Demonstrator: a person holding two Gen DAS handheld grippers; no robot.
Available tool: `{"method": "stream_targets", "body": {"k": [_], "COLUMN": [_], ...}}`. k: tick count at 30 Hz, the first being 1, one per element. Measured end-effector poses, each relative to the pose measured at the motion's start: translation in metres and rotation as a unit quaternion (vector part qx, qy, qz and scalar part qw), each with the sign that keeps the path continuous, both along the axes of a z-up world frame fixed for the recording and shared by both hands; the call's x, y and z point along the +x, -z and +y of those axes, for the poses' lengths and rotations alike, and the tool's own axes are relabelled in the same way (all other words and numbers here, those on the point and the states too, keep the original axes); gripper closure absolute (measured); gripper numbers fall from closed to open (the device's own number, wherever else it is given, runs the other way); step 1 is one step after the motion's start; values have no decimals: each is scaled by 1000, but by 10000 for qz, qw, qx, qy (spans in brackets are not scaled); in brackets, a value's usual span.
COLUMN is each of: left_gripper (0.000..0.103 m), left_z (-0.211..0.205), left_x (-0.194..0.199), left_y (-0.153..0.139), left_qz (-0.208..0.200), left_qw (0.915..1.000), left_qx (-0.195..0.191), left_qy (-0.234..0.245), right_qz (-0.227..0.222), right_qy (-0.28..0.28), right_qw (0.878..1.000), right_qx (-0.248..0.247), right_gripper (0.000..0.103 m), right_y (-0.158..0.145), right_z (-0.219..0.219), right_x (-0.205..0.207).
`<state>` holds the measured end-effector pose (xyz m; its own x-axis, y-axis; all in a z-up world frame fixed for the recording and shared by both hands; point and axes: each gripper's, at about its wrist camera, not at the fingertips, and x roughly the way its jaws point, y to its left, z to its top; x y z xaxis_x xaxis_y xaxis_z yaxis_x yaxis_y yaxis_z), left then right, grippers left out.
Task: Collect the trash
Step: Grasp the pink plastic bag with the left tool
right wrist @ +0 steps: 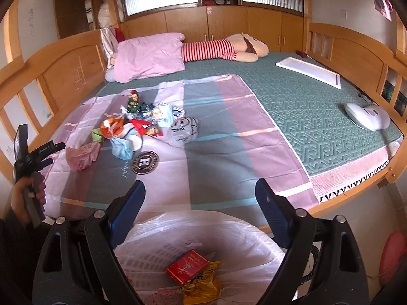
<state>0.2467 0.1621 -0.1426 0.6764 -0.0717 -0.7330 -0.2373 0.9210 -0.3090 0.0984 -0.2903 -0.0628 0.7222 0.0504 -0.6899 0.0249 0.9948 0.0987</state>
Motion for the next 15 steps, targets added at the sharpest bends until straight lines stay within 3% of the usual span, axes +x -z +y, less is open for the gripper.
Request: {"method": "stream_targets", "body": {"k": [2, 6, 9, 12, 15], "left_gripper": [9, 9, 10, 41, 50], "left_z": [-3, -27, -36, -35, -33], "left_x": [15, 51, 67, 71, 67], "left_y": [8, 23, 43, 56, 58], "left_qz": [120, 296, 688, 956, 995], "left_qw": [9999, 9941, 9871, 9865, 9867], "left_qx": [-18, 981, 1310, 1005, 861], "left_qy": [36, 360, 611, 874, 958], "right_qz": [101, 208, 284, 327, 405], "right_qy": [85, 44, -61, -212, -606], "right_qw": [9999, 9997, 9996, 9992, 9967], "right_qx": [40, 133, 30, 82, 366], "right_gripper": [16, 16, 16, 17, 17], "right_y": [4, 12, 16, 15, 13], "right_z": [-2, 3, 13, 24, 47], "right_x": [6, 17, 27, 44, 75]}}
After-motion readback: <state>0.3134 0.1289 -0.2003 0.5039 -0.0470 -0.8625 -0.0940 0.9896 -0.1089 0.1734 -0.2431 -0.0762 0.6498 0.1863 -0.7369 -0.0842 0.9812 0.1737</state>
